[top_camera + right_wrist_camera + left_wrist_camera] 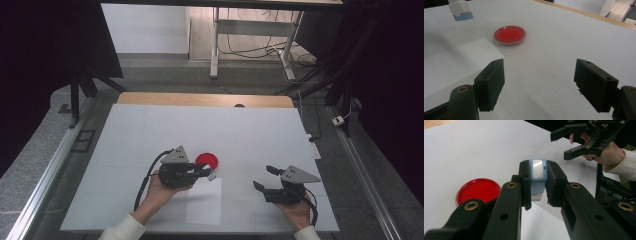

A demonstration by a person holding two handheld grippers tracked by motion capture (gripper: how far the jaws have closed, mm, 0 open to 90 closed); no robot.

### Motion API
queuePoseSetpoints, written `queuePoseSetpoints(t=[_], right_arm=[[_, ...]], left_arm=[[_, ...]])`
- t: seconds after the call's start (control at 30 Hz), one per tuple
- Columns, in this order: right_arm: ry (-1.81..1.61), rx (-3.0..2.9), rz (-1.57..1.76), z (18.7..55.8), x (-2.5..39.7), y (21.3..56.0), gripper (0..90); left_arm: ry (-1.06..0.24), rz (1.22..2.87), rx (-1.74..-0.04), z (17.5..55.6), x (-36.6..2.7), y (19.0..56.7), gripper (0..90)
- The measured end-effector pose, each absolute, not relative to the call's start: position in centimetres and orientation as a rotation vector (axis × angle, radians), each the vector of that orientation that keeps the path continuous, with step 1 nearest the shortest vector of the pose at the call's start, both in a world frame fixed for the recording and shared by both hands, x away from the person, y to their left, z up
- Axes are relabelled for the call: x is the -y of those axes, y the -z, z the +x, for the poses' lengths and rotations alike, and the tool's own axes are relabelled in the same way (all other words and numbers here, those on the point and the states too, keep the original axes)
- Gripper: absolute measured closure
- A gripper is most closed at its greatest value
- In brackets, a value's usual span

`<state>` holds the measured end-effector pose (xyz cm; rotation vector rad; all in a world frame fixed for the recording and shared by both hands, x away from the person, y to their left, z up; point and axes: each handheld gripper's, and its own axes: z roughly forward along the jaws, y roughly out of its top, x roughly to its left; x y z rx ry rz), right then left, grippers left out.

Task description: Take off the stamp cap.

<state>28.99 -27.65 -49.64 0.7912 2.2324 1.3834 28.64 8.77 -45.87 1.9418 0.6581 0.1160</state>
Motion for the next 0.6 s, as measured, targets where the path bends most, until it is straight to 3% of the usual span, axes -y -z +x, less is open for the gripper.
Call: queuePoseSetpoints(t=[0.6], right_arm=[[-1.379, -2.239, 0.779, 28.6, 26.1, 49.7, 24.1]], left_arm=[[-0.111, 1.940, -0.662, 28.9, -8.8, 46.0, 75.7]])
